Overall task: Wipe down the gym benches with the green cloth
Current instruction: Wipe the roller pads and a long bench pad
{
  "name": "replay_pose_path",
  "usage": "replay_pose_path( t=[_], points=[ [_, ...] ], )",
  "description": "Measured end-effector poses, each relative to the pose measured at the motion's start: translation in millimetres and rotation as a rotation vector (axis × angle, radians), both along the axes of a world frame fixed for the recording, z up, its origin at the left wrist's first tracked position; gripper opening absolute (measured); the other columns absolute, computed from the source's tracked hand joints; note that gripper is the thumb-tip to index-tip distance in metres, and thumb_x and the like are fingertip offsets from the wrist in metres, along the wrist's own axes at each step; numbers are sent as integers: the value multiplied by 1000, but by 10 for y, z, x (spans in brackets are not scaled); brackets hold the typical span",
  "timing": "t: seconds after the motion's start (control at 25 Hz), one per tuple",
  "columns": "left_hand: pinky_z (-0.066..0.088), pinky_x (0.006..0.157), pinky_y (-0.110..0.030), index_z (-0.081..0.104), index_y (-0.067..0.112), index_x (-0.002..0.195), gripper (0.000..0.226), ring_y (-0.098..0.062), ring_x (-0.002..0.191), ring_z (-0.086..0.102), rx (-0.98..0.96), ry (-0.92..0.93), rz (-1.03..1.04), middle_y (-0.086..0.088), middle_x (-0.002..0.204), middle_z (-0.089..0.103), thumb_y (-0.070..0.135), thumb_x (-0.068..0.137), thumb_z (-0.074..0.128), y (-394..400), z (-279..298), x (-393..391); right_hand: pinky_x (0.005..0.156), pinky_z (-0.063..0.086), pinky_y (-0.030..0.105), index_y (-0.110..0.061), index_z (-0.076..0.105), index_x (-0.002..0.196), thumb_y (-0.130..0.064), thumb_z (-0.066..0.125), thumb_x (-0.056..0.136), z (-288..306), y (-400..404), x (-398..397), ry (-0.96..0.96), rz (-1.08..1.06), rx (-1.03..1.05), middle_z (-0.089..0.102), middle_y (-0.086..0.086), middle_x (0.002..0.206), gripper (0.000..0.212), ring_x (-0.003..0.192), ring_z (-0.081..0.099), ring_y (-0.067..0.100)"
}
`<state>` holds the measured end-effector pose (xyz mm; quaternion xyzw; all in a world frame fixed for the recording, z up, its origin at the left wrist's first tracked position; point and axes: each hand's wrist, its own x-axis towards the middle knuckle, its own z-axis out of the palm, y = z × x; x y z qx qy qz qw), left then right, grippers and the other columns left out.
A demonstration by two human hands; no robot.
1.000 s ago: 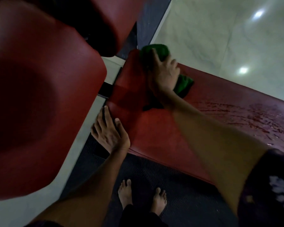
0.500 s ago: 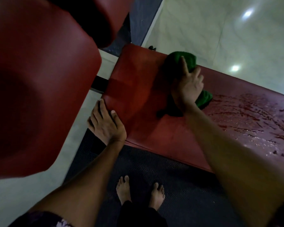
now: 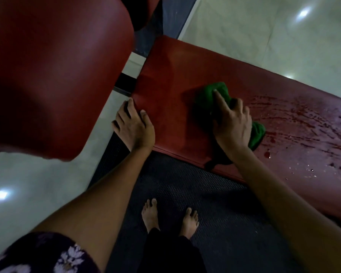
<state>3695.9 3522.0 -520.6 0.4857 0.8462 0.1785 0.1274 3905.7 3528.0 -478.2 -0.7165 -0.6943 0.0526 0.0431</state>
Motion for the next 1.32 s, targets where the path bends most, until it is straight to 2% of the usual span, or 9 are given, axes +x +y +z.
replay_pose_path(
  t=[0.08, 0.24, 0.4, 0.52, 0.6, 0.8, 1.0, 1.2, 1.32],
  points=[
    [21, 106, -42, 38, 13, 141, 51, -28, 129, 37, -1, -26, -8, -11, 143, 40, 32, 93, 35, -23, 12, -48, 83, 40, 40, -35, 25, 148, -27, 51, 94, -30, -53, -320, 7, -63, -35, 43, 18, 133, 60, 105, 47, 36],
    [23, 105, -39, 40, 16, 139, 47, -27, 129, 36, 4, -175, 17, -10, 142, 40, 26, 94, 50, -20, 55, -187, 70, 48, 41, -29, 47, 138, -24, 70, 79, -79, -473, -547, 59, 413, 120, 58, 20, 118, 64, 85, 56, 39],
    [17, 113, -45, 36, 10, 139, 51, -29, 135, 30, -24, -84, -21, -11, 147, 33, 28, 94, 50, -32, 156, -138, 66, 49, 41, -33, 37, 140, -30, 63, 82, -68, -698, 159, -69, 835, 139, 56, 18, 120, 63, 83, 54, 36],
    [-1, 115, -49, 38, 12, 138, 47, -24, 142, 17, 6, -56, -149, -6, 153, 24, 32, 96, 46, 9, 205, 176, 69, 48, 44, -33, 36, 142, -31, 49, 92, -11, -410, 414, -32, 421, 106, 54, 20, 120, 52, 88, 54, 39],
    [-5, 114, -50, 40, 14, 137, 44, -22, 144, 15, 20, -62, -224, -4, 154, 23, 33, 97, 43, 65, 196, 362, 75, 46, 45, -33, 37, 143, -30, 59, 89, -21, -398, 270, 19, 196, 65, 53, 20, 125, 58, 96, 54, 41],
    [-13, 110, -56, 36, 22, 143, 50, -18, 145, 10, 12, -48, -300, 3, 156, 23, 42, 99, 24, 201, 163, 723, 66, 51, 42, -32, 36, 140, -26, 62, 82, -28, -419, 697, -102, 717, 99, 56, 20, 116, 64, 83, 54, 36],
    [-12, 109, -58, 26, 20, 148, 60, -23, 146, 3, -27, 121, -368, -2, 158, 17, 52, 96, 22, 163, 78, 786, 89, 39, 44, -34, 21, 149, -18, 48, 92, 105, 181, 827, 2, -336, -109, 38, 18, 135, 64, 114, 42, 38],
    [-5, 110, -61, 29, 17, 147, 71, -27, 146, 8, -24, 194, -364, -5, 156, 20, 58, 89, 18, 157, 62, 819, 91, 38, 38, -39, 9, 149, -35, 45, 97, 75, 551, 3, 63, 89, -123, 28, 16, 145, 64, 121, 39, 32],
    [-7, 109, -61, 24, 18, 149, 72, -27, 146, 5, -33, 219, -377, -5, 158, 16, 58, 89, 19, 173, 31, 850, 94, 36, 40, -40, 12, 149, -20, 41, 98, 74, 759, 468, 47, -79, -66, 29, 14, 144, 62, 121, 37, 33]
  ],
)
